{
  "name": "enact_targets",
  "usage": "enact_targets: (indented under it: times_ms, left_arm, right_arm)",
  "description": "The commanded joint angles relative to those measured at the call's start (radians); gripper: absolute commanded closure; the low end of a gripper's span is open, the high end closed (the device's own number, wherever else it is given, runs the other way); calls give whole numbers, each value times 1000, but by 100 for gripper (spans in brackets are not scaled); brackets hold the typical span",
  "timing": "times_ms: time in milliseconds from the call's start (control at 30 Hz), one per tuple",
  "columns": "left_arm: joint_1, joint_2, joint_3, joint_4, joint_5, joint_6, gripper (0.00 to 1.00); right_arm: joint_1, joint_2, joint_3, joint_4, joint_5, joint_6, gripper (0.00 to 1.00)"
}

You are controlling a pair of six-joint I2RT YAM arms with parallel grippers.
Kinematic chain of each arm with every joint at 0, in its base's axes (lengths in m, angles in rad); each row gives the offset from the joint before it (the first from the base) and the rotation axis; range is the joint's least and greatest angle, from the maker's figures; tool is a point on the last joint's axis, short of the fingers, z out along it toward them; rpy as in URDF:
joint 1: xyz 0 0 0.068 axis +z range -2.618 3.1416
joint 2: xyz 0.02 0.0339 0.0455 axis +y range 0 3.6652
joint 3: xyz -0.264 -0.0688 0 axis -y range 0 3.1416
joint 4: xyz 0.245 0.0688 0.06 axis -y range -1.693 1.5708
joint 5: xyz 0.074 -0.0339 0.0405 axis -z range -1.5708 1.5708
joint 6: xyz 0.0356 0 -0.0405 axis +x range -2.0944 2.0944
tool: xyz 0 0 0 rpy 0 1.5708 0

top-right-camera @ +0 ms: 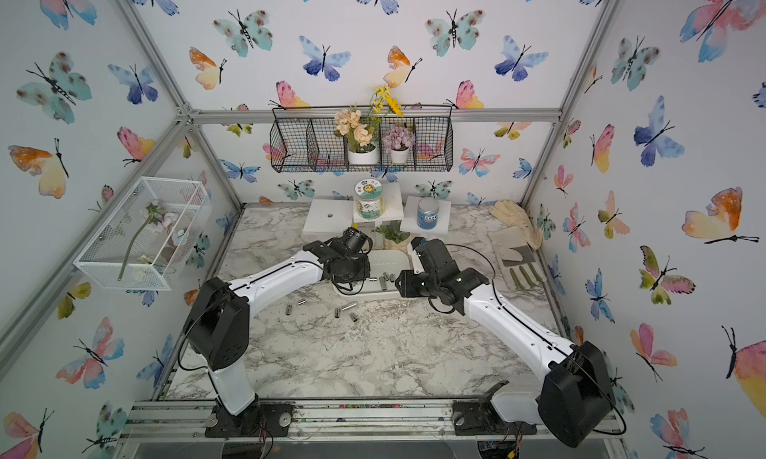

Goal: Put the socket on the desktop into the storage box
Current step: Place the socket head in the storage box.

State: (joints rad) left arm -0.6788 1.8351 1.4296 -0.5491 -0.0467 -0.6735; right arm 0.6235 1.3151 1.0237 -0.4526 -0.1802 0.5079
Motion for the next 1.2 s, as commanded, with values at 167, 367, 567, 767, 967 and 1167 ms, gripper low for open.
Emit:
enact_targets:
  times_ms: [167,367,567,767,967,1167]
  left_arm:
    - [11,75,50,53,19,37,88]
    - [11,122,71,76,16,45,87]
    - [12,156,88,95,15,45,86]
    - [11,200,91,113,12,46,85]
    - [12,227,99,126,-1,52,84]
    - [11,247,106,130,-9,54,83]
  right_arm:
    - [8,10,-14,20,-11,10,58]
    - [8,12,-15,16,2,6,58]
    - [8,1,-27,14,4,8,58]
    - [8,-7,-39,14,6,12,58]
    - [8,-8,-41,14,4,15,58]
    - [8,-3,-36,9,4,15,58]
